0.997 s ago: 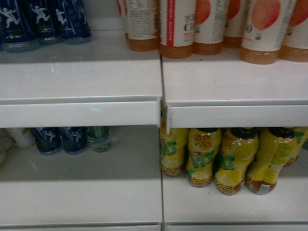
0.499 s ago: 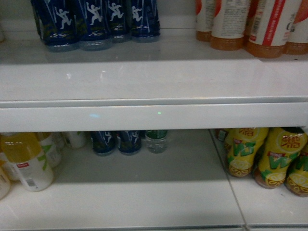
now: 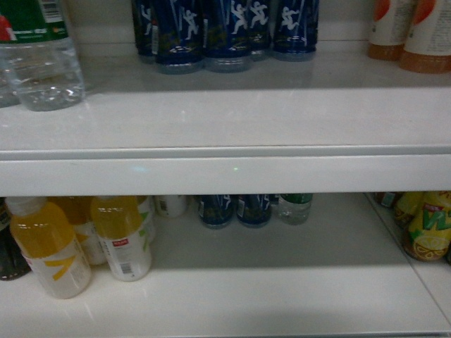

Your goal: Move water from second to third shelf

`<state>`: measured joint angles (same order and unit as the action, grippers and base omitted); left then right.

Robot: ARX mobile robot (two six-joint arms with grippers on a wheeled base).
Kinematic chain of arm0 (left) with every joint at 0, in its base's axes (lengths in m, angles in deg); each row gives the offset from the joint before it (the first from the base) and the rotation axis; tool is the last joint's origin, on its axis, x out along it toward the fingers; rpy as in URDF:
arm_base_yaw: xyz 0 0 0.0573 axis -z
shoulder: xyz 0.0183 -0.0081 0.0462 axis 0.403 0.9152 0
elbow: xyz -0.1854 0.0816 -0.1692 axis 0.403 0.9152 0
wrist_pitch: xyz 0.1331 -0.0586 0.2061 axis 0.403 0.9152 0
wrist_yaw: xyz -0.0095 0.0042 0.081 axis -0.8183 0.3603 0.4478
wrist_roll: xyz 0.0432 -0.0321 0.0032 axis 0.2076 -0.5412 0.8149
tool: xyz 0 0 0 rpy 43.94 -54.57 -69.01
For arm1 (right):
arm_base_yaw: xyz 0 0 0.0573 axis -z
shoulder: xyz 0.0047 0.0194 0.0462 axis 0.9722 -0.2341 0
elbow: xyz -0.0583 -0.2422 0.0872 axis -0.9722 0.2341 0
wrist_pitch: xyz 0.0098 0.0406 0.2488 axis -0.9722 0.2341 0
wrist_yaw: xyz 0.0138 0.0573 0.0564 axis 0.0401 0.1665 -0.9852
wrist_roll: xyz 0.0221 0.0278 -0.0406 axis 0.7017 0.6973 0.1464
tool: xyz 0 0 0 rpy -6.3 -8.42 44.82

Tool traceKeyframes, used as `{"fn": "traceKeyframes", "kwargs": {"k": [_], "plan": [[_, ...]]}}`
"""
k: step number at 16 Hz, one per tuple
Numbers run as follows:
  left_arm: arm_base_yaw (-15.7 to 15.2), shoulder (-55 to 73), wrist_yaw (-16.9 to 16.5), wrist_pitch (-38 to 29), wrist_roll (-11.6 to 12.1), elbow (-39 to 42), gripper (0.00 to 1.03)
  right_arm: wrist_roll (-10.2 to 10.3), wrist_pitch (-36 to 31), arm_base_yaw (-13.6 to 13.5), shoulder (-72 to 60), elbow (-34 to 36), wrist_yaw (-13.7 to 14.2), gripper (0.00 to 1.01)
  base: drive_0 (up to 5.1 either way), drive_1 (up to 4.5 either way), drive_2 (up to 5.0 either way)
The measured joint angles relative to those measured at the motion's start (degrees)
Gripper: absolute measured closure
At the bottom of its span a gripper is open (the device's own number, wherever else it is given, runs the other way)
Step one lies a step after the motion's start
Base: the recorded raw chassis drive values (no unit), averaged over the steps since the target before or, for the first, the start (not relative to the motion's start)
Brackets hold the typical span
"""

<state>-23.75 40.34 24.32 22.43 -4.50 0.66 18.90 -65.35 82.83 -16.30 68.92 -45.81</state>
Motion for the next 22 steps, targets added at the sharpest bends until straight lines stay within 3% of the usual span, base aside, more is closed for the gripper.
{"fn": "traceKeyframes", "kwargs": {"k": [22], "plan": [[0.00, 0.00, 0.00, 0.17, 0.00, 0.00, 0.05, 0.00, 0.15, 0.00, -0.04, 0.00, -0.24, 0.62, -4.9, 2.52, 2.5]]}}
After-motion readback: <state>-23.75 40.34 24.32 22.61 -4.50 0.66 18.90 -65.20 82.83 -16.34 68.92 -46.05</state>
